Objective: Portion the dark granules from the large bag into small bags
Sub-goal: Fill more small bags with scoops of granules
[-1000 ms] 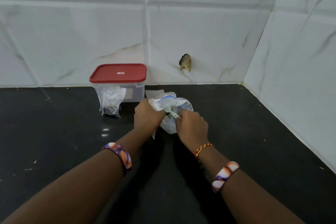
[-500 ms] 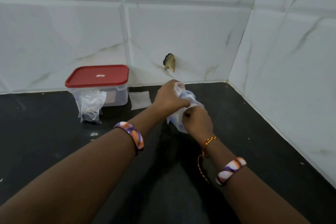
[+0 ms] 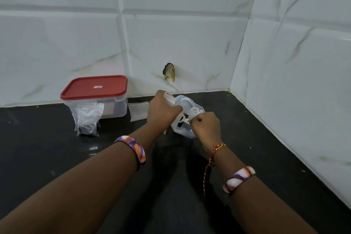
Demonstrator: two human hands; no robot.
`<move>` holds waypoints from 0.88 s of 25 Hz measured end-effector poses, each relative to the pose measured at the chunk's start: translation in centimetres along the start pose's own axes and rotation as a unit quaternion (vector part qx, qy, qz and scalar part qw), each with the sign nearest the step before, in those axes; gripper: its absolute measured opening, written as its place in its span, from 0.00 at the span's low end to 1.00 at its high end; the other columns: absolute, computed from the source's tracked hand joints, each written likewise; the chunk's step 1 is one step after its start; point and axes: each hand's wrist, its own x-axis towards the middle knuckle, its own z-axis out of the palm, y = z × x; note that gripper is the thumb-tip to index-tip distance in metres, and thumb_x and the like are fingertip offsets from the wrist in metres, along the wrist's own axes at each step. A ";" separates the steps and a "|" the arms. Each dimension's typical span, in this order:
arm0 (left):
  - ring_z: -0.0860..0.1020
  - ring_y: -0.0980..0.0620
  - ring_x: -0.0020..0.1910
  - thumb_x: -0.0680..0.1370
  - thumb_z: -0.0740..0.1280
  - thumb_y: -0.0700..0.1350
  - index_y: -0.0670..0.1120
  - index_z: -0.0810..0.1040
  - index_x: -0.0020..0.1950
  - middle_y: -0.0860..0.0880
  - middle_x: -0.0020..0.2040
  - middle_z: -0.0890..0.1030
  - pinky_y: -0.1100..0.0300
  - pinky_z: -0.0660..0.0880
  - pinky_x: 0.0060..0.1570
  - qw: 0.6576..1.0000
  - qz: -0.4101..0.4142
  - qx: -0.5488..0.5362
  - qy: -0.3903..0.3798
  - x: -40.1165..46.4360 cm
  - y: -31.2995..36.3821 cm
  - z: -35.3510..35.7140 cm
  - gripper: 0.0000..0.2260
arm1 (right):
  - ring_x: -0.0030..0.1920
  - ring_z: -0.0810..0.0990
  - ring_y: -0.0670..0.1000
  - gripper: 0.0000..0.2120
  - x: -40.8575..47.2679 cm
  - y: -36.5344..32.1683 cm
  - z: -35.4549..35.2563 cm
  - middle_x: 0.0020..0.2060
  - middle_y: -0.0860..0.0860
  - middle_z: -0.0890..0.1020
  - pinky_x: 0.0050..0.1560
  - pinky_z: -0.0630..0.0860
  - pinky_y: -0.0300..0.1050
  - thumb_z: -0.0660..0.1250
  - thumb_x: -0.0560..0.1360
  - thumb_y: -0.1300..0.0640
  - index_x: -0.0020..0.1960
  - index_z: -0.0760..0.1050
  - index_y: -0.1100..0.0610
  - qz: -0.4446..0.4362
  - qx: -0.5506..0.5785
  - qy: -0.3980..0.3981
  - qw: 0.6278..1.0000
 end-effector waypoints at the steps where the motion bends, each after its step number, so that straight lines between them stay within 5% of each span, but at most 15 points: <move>1: 0.74 0.52 0.47 0.69 0.73 0.46 0.43 0.69 0.62 0.46 0.54 0.77 0.63 0.70 0.40 1.000 -0.012 0.002 0.013 -0.1 -0.3 -0.5 0.24 | 0.29 0.73 0.50 0.11 -0.3 -0.3 -0.1 0.27 0.53 0.74 0.28 0.65 0.39 0.64 0.72 0.61 0.32 0.75 0.61 0.006 0.013 0.003 1.000; 10: 0.73 0.50 0.58 0.66 0.77 0.51 0.41 0.63 0.69 0.46 0.62 0.72 0.59 0.70 0.51 0.997 -0.024 -0.038 -0.060 -1.9 -1.2 -1.2 0.37 | 0.31 0.73 0.50 0.09 -3.4 0.6 -2.0 0.29 0.56 0.76 0.30 0.69 0.39 0.67 0.72 0.63 0.39 0.80 0.69 0.078 0.145 0.020 0.986; 15: 0.69 0.51 0.56 0.69 0.74 0.42 0.42 0.61 0.71 0.44 0.61 0.69 0.59 0.67 0.51 0.989 -0.057 -0.115 -0.078 -3.5 -1.1 -1.4 0.35 | 0.29 0.72 0.46 0.08 -5.2 0.8 -3.6 0.27 0.52 0.76 0.30 0.68 0.36 0.67 0.73 0.62 0.37 0.80 0.63 0.080 0.164 0.031 0.983; 22: 0.72 0.47 0.62 0.68 0.75 0.46 0.43 0.67 0.67 0.44 0.64 0.73 0.56 0.70 0.59 0.990 0.104 0.073 -0.056 -5.6 -1.9 -2.9 0.31 | 0.26 0.69 0.44 0.09 -7.5 -1.1 -6.5 0.25 0.51 0.74 0.27 0.65 0.34 0.66 0.74 0.63 0.35 0.79 0.59 0.035 0.194 0.014 0.980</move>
